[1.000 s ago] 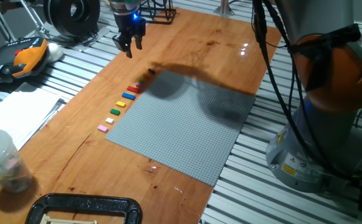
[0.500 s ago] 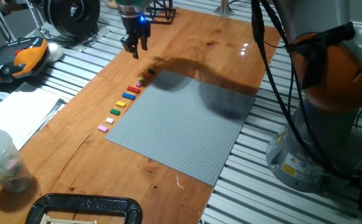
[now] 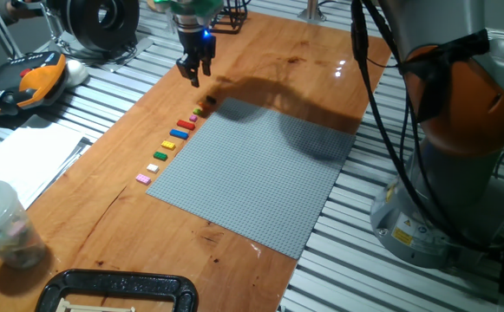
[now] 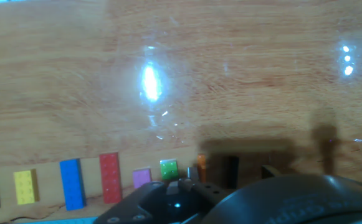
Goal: Build with small Lego blocks
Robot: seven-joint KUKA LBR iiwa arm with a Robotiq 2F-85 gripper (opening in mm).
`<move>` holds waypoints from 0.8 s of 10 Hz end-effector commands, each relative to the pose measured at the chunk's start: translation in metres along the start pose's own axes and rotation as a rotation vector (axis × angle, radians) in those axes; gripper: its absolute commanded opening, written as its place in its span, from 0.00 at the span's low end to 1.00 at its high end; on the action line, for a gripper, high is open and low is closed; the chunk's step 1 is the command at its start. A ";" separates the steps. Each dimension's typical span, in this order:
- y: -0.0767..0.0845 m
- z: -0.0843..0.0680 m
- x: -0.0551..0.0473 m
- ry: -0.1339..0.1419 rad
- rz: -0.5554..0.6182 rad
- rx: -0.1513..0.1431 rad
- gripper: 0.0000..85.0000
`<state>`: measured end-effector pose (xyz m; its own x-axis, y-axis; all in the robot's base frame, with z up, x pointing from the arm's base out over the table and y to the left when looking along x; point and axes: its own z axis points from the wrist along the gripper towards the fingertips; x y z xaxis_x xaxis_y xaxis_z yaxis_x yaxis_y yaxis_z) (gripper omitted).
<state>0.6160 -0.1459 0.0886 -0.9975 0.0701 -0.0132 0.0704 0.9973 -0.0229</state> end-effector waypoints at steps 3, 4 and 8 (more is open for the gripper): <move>-0.004 0.016 0.001 -0.017 -0.011 -0.013 0.40; -0.006 0.020 0.001 -0.020 -0.014 -0.013 0.40; -0.010 0.035 0.003 -0.036 -0.012 -0.026 0.40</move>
<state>0.6126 -0.1562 0.0538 -0.9971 0.0573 -0.0501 0.0573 0.9984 0.0025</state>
